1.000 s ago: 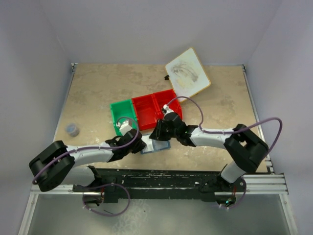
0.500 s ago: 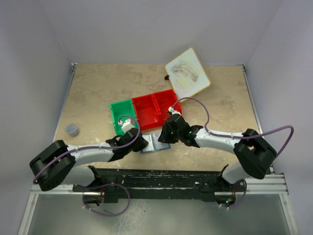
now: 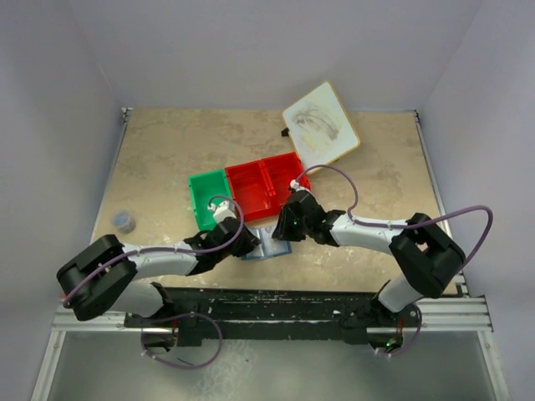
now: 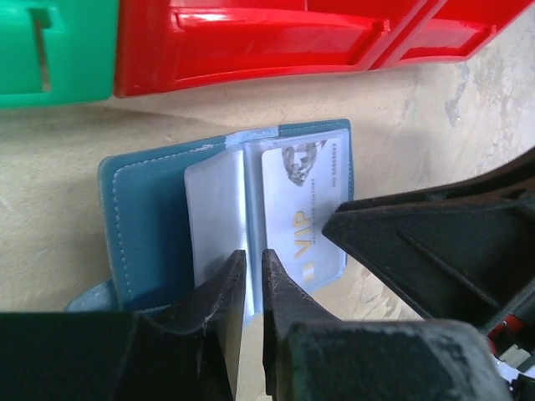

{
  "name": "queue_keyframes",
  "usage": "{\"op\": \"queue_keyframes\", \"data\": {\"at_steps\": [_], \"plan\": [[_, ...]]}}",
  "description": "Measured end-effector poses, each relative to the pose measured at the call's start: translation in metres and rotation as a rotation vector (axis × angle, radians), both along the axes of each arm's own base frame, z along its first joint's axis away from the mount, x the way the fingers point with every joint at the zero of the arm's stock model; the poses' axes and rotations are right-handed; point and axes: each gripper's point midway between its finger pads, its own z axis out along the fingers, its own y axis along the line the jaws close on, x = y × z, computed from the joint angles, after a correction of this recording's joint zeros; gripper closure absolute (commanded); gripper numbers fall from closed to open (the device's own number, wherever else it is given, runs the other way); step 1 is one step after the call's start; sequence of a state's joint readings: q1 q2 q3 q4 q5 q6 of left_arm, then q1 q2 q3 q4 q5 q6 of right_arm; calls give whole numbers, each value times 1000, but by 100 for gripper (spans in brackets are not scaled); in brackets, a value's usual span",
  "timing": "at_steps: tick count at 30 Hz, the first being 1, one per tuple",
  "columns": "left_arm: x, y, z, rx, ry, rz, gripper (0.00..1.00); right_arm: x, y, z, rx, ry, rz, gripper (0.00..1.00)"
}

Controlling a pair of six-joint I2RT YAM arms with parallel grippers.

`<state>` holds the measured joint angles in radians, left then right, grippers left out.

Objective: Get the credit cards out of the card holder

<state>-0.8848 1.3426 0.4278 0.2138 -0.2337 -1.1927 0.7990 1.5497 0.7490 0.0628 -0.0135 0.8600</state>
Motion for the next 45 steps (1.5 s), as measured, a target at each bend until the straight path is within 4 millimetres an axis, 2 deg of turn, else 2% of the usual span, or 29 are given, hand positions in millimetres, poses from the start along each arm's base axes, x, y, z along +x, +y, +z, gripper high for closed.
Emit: {"op": "queue_keyframes", "data": {"at_steps": [7,10,17,23,45], "plan": [[-1,-7,-6,-39,6,-11,74,6,6,0,8,-4,1,69],[-1,-8,-6,-56,4,-7,72,6,6,0,10,-5,0,68],[2,-12,-7,-73,2,-2,77,7,5,0,11,-4,-4,69],[3,-17,-10,-95,10,3,77,10,-2,1,32,-14,-24,69],[4,-19,-13,-111,15,9,85,9,-5,0,34,-15,-27,71]]}}
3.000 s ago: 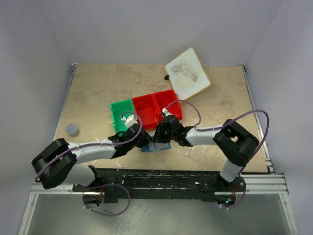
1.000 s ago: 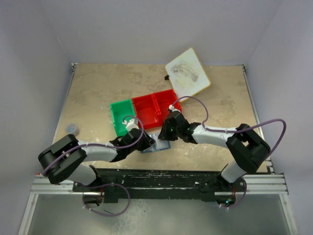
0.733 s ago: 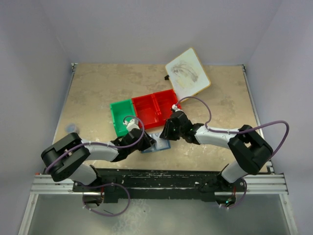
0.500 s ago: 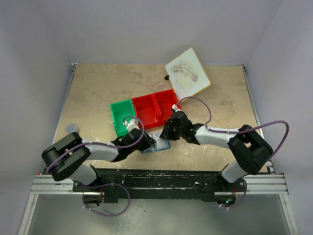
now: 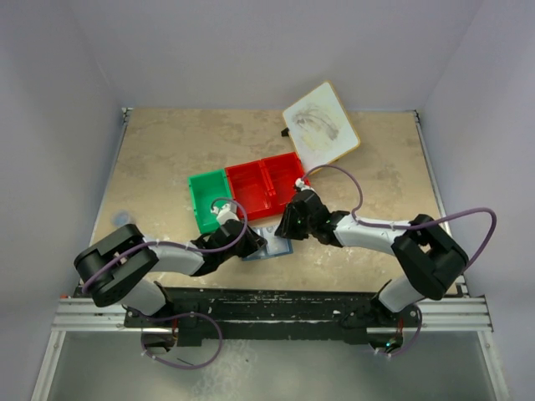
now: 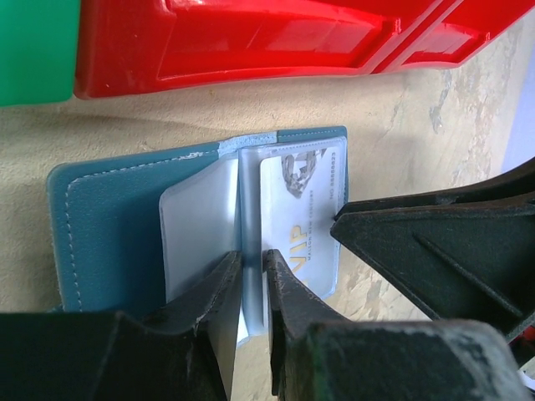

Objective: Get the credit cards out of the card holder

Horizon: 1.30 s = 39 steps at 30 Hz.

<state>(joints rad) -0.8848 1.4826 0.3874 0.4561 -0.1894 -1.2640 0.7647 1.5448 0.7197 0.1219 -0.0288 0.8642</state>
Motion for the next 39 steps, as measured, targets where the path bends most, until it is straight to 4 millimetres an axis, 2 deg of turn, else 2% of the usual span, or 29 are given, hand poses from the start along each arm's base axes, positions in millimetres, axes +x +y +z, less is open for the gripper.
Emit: {"op": "queue_keyframes", "data": {"at_steps": [18,24,32,39], "plan": [[0,0,-1,0,0,-1,85,-2,-5,-1,-25,-1,6,72],[0,-1,0,0,2,-4,86,2,2,-2,14,-17,20,72],[0,-1,-1,3,4,-3,100,4,8,-3,58,-32,21,72],[0,1,0,8,2,4,100,4,6,-3,60,-33,11,71]]}}
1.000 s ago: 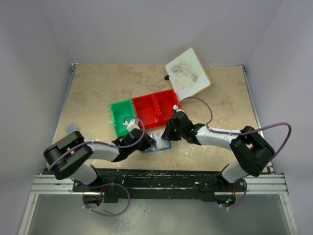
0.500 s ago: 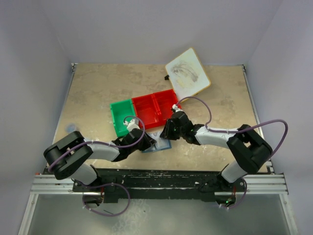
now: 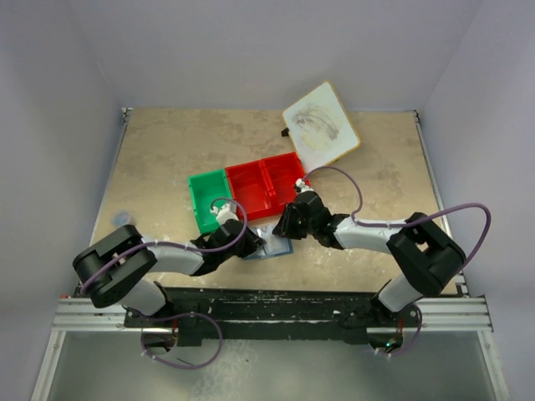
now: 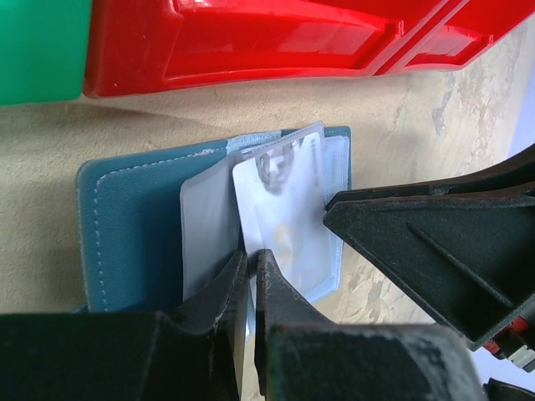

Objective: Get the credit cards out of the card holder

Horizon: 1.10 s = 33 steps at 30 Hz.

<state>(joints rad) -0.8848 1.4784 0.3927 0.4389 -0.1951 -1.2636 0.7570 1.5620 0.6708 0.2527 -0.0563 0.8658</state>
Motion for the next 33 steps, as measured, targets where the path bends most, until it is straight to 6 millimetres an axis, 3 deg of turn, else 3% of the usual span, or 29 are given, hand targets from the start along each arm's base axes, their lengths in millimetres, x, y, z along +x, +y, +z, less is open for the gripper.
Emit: {"op": "queue_keyframes", "data": {"at_steps": [13,20,33], "plan": [[2,5,13,-14,-31,19,100,-2,-2,0,-5,5,-9,71],[-6,16,4,3,-22,25,100,-1,-2,0,-1,10,-18,71],[-9,29,7,23,-32,51,100,-6,-7,5,-19,10,-6,70]]}}
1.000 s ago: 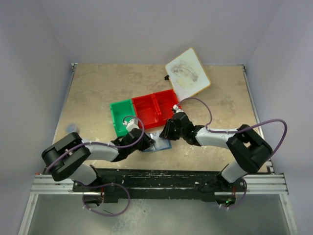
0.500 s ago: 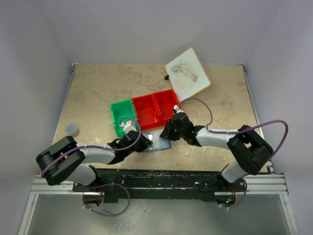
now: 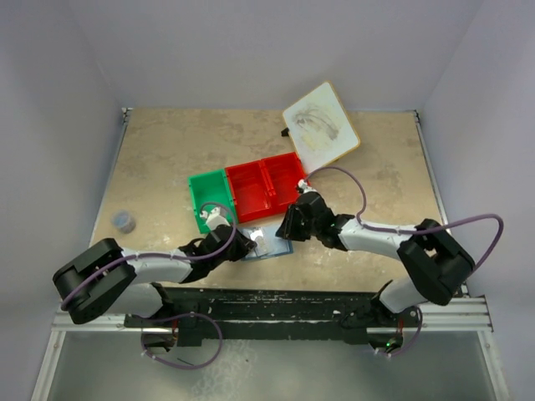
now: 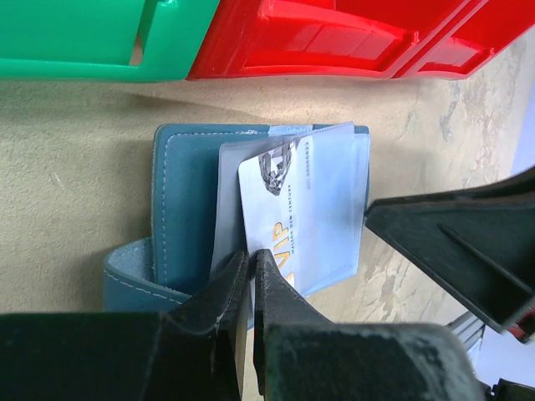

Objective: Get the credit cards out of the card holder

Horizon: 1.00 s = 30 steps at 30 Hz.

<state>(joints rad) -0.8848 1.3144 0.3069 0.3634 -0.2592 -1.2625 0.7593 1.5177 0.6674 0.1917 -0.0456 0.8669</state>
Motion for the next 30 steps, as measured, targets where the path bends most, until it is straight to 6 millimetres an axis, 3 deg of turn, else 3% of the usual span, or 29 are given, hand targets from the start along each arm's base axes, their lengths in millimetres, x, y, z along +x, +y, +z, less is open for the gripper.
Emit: {"op": "queue_keyframes", "data": {"at_steps": [4,8,10,18,30], "plan": [[0,0,-3,7,6,0,100,-2,-3,21,2,-41,28,68],[0,0,-3,7,6,-1,100,1,11,47,70,-95,85,68],[0,-1,-2,6,5,-1,100,0,20,51,92,-99,114,68],[1,-2,0,2,3,-4,98,-7,31,-6,30,40,161,69],[0,-9,-1,-19,9,-26,80,-9,36,-7,108,25,146,69]]}}
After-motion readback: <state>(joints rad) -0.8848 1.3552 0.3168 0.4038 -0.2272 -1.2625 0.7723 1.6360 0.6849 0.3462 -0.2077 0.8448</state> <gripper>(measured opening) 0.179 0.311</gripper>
